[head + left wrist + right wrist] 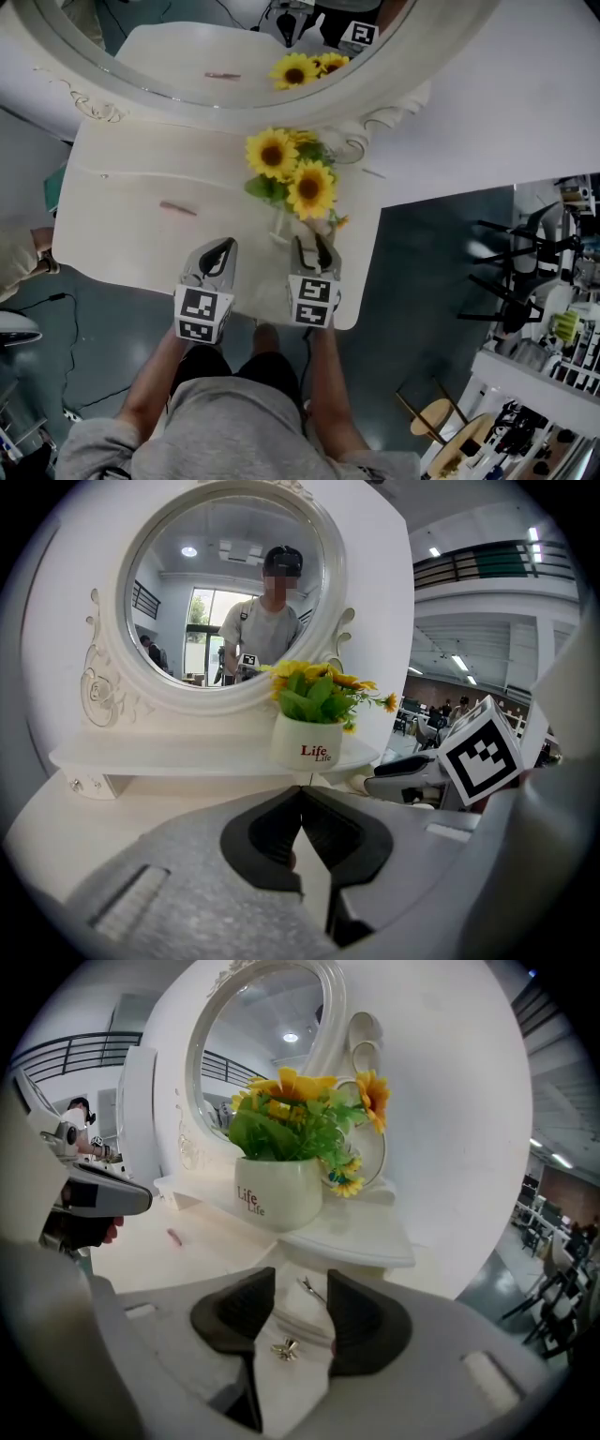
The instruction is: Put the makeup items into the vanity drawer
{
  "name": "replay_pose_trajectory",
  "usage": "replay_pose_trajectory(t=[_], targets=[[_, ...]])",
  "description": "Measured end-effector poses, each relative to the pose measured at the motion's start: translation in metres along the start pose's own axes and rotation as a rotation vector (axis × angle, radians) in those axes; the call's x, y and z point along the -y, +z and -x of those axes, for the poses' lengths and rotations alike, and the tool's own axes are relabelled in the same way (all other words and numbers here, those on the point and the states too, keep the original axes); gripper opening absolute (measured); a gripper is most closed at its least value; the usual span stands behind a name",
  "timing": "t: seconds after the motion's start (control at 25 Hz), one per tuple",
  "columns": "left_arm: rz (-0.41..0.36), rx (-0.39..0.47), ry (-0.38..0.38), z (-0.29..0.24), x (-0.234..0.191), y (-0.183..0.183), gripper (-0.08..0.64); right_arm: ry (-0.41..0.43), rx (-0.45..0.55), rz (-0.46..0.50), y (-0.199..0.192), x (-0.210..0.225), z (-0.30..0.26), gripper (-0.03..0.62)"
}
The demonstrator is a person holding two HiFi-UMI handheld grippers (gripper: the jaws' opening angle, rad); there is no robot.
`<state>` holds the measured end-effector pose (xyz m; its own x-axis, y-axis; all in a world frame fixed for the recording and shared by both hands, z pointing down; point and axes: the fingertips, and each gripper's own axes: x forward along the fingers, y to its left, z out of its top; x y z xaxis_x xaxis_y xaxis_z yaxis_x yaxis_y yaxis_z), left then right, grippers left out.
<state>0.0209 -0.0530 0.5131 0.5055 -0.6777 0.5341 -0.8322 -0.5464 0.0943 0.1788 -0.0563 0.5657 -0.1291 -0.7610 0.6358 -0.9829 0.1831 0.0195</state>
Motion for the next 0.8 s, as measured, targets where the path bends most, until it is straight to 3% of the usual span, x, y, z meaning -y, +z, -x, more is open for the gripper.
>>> replay_pose_trajectory(t=[0.4,0.8], targets=[[-0.026,0.069,0.007,0.019,0.003,0.026,0.011,0.019,0.088,-0.009,0.025,-0.010,0.033,0.176],[-0.057,0.179,0.061,0.054,-0.012,0.077,0.011,0.044,0.261,-0.012,0.090,-0.034,0.075,0.155]])
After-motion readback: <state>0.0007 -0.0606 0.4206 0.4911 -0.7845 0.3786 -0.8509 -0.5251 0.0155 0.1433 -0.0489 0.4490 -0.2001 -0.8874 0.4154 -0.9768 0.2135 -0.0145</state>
